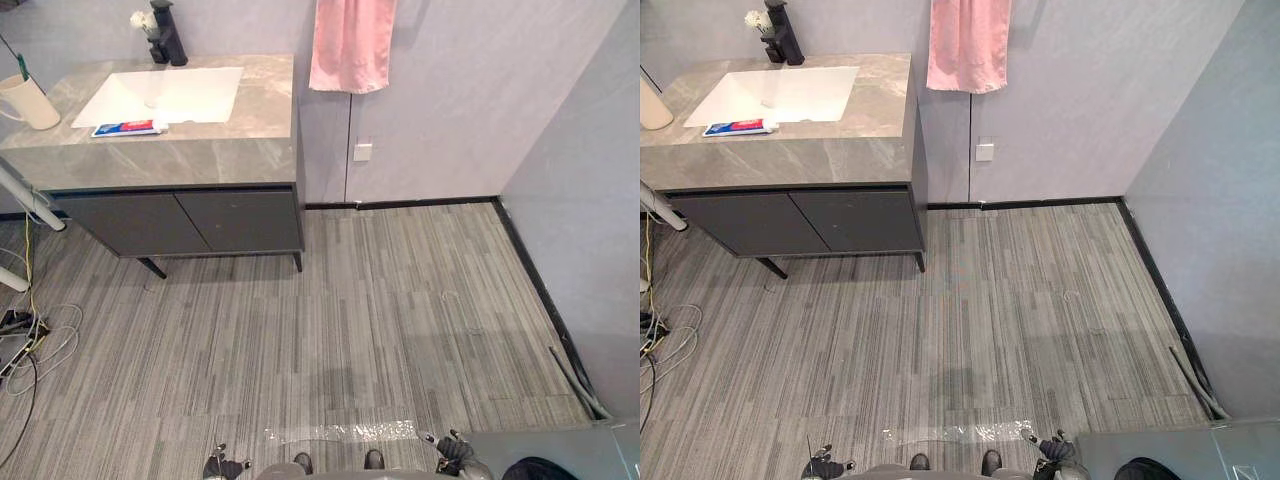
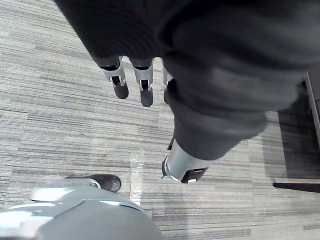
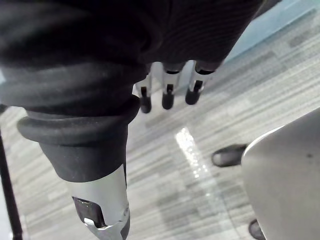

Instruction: Organize washtable

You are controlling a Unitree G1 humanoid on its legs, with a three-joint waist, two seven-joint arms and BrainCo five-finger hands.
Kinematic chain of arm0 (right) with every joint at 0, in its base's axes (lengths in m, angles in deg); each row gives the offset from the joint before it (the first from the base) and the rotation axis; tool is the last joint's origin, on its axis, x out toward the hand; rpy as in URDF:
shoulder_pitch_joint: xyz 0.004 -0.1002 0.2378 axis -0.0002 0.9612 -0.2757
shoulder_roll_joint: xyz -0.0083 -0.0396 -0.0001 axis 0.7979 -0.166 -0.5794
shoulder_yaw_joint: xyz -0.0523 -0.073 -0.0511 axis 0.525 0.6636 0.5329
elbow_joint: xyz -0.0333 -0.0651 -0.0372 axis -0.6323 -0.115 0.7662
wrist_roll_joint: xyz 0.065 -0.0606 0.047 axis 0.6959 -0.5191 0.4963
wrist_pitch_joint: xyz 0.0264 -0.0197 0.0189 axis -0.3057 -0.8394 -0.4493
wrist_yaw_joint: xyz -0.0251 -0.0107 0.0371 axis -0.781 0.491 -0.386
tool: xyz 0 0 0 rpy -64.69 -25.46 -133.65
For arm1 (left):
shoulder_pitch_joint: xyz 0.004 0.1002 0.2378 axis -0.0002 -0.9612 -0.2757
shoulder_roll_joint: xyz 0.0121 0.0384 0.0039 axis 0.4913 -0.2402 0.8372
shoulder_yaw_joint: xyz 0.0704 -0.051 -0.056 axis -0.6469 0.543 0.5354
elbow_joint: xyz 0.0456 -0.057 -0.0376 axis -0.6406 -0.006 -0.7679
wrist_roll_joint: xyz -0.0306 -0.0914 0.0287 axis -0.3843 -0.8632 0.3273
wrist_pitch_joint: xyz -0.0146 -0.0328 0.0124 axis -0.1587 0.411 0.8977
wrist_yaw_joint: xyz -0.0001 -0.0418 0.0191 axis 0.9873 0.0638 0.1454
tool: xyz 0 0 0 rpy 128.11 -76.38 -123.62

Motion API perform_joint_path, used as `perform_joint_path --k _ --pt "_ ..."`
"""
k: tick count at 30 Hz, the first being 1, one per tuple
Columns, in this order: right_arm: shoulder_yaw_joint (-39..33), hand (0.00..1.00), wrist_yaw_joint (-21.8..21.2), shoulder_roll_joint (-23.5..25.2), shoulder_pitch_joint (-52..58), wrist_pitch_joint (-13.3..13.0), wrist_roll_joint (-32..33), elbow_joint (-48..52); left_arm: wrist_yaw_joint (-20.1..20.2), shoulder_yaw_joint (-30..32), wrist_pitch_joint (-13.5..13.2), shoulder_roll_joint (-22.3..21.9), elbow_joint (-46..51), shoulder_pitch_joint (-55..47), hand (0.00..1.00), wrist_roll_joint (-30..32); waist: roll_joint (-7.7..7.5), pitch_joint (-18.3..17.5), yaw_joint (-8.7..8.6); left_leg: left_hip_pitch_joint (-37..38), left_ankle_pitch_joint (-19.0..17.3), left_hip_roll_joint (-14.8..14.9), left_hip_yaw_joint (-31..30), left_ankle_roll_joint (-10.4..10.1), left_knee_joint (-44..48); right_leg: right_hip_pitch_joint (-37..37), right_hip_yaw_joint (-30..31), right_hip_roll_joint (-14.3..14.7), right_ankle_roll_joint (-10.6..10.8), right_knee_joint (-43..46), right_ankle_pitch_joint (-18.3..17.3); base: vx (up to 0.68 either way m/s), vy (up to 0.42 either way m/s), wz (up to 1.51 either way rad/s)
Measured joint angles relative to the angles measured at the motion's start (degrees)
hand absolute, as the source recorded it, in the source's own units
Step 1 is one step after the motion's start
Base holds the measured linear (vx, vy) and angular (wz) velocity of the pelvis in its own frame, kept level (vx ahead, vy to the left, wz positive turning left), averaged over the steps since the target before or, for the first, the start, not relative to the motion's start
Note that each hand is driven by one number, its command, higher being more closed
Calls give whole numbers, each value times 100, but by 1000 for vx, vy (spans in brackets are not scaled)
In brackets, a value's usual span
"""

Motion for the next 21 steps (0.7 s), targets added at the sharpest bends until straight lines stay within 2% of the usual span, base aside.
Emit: perform_joint_path --k 1,2,3,4,5,6,7,8,10,12,13,14,15,16,18,19,20,21 --pt "-23 0 0 11 21 0 38 66 1 1 0 0 34 3 0 -1 2 40 0 -81 -99 52 50 -56 264 -21 41 18 -24 63 -59 -80 -25 -25" --pt "-59 0 1 97 83 -10 79 208 8 34 2 8 181 -11 0 -18 -40 82 24 -429 -203 164 223 -165 1114 -81 137 23 -96 226 -247 -87 -31 -26" --pt "-61 0 1 123 95 -11 98 250 11 66 1 3 271 -13 0 -34 -59 102 25 -591 -201 220 317 -164 1516 -90 167 16 -115 297 -291 -48 -44 -42" --pt "-53 0 2 133 156 -14 138 397 14 115 1 -52 434 -61 0 -75 3 167 57 -892 -190 397 475 -160 2351 -90 253 46 -191 444 -378 -9 -39 -38" --pt "-61 0 2 121 195 -16 147 447 12 143 -1 -98 486 -87 0 -82 28 177 63 -1055 -149 482 480 -155 2741 -88 298 67 -200 493 -400 39 -4 -61" --pt "-58 0 10 111 244 -20 197 592 25 200 -3 -165 590 -128 0 -128 58 202 135 -1479 -68 571 434 -145 3544 -101 491 55 -243 605 -478 52 36 -53" --pt "-59 0 13 107 257 -22 211 606 24 209 -7 -179 619 -137 0 -169 66 207 152 -1568 -117 547 409 -112 3650 -103 592 24 -236 628 -506 103 89 -66" --pt "-57 0 13 96 246 -20 236 608 26 211 -20 -191 662 -161 0 -216 70 210 155 -1724 -197 497 401 -32 3622 -115 736 -52 -237 628 -531 162 160 -58" --pt "-54 0 15 92 239 -20 237 621 19 210 -40 -202 725 -190 0 -271 63 204 160 -1869 -238 321 209 -45 3021 -159 931 -184 -164 678 -579 214 199 -53" --pt "-50 0 35 89 233 -10 234 704 1 230 -46 -228 753 -190 0 -382 89 211 166 -1988 -200 109 -260 -87 2041 -240 1100 -287 30 823 -749 229 214 -45" --pt "-41 0 34 27 229 -13 231 735 -9 229 -54 -291 751 -199 0 -440 216 159 200 -1913 75 69 -564 -112 1367 -358 1203 -271 202 966 -924 195 235 -48" --pt "-18 0 42 30 236 -3 229 698 -1 240 -54 -281 739 -199 0 -466 224 145 266 -1872 205 30 -470 86 1393 -397 1292 -297 278 1089 -1026 256 300 -60" --pt "93 0 35 54 252 8 220 716 -2 243 -88 -219 794 -184 0 -483 64 84 342 -1852 -11 -66 -238 215 1464 -408 1303 -445 349 1234 -1076 307 288 -55" --pt "202 0 23 92 247 8 220 767 -5 244 -108 -203 818 -188 0 -483 1 45 382 -1802 -213 -124 -97 291 1587 -475 1215 -555 441 1498 -1141 402 323 -59" --pt "301 0 3 143 247 0 214 837 -8 241 -107 -206 814 -161 0 -491 -46 27 478 -1572 -339 -189 171 446 1601 -609 1206 -683 568 2018 -1223 337 242 -54" --pt "412 0 -35 157 216 3 166 877 -2 227 -101 -206 804 -140 0 -491 -56 24 478 -1291 -428 -259 308 559 1477 -831 1195 -738 610 2710 -1241 313 204 -57" --pt "495 0 -44 199 217 -2 107 994 5 224 -98 -201 811 -114 0 -491 -85 19 455 -1012 -493 -311 447 641 1318 -1236 1124 -800 743 3685 -1169 308 190 -53" --pt "503 0 -54 226 211 -4 74 1053 9 219 -98 -198 811 -90 0 -490 -94 24 452 -884 -527 -336 491 662 1271 -1455 1036 -874 843 4233 -1120 307 164 -34"
